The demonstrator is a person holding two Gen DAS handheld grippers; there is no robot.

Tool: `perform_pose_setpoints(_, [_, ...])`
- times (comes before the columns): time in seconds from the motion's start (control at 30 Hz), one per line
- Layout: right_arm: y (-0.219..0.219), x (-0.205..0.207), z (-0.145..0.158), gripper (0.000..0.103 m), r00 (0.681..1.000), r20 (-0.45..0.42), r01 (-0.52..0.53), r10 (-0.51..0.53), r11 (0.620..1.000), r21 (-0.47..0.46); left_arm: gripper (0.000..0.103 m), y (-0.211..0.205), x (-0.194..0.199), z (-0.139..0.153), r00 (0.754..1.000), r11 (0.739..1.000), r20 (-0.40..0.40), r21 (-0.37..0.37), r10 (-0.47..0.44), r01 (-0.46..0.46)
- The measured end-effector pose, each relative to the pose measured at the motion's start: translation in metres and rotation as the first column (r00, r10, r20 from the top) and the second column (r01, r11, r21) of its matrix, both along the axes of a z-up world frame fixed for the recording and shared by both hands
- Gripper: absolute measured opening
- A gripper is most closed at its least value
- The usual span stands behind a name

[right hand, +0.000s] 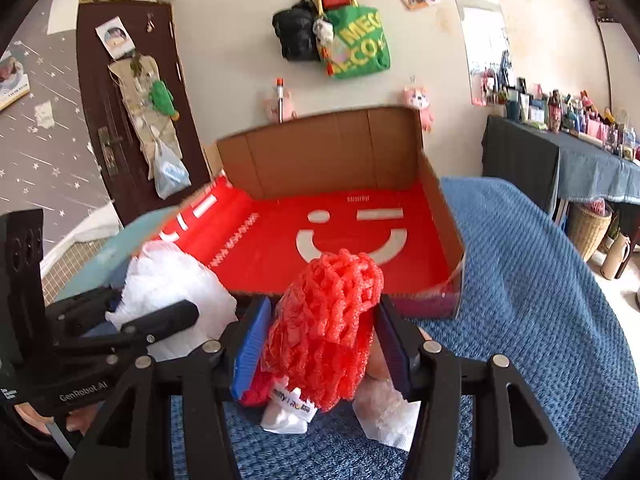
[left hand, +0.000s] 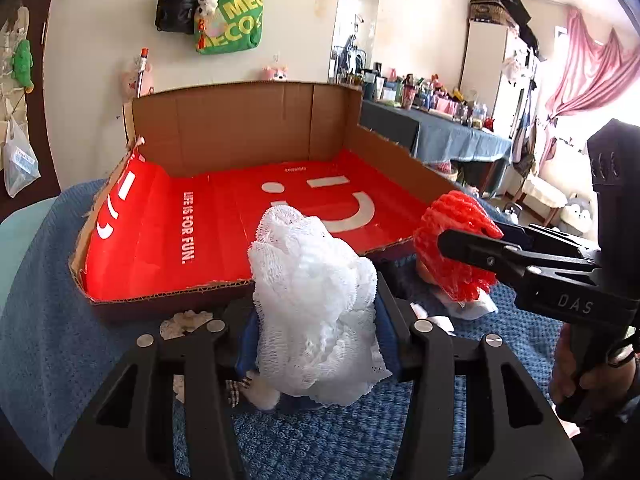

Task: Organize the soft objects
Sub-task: 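Grasp the red mesh puff with the right tool while the left tool grasps the white mesh puff, then carry both puffs into the red-lined box and lower them onto its floor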

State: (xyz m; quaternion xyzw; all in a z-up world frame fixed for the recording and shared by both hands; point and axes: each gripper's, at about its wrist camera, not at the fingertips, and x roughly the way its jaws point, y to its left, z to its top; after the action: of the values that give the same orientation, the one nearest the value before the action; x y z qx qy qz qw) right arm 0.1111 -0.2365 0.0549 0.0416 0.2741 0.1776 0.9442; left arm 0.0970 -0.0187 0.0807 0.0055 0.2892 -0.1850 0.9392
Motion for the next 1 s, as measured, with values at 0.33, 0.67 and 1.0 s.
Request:
perform_pose_setpoints(0.33, [0.011, -0.001, 0.005, 0.056, 0.999, 0.013, -0.036, 0.037, 0.999, -0.013, 0.046, 0.005, -0.015, 0.014, 0.996, 0.999, 0.080, -0.020, 0.046, -0.044])
perform_pose_setpoints(0.67, [0.015, -0.002, 0.005, 0.056, 0.999, 0.009, -0.045, 0.045, 0.999, -0.012, 0.046, 0.005, -0.016, 0.016, 0.995, 0.999, 0.092, -0.018, 0.047, -0.045])
perform_pose_setpoints(1.0, [0.024, 0.017, 0.032, 0.056, 0.993, 0.068, -0.094, 0.093, 0.996, 0.011, 0.046, 0.023, 0.004, 0.042, 0.995, 0.998, 0.101, -0.066, -0.004, 0.011])
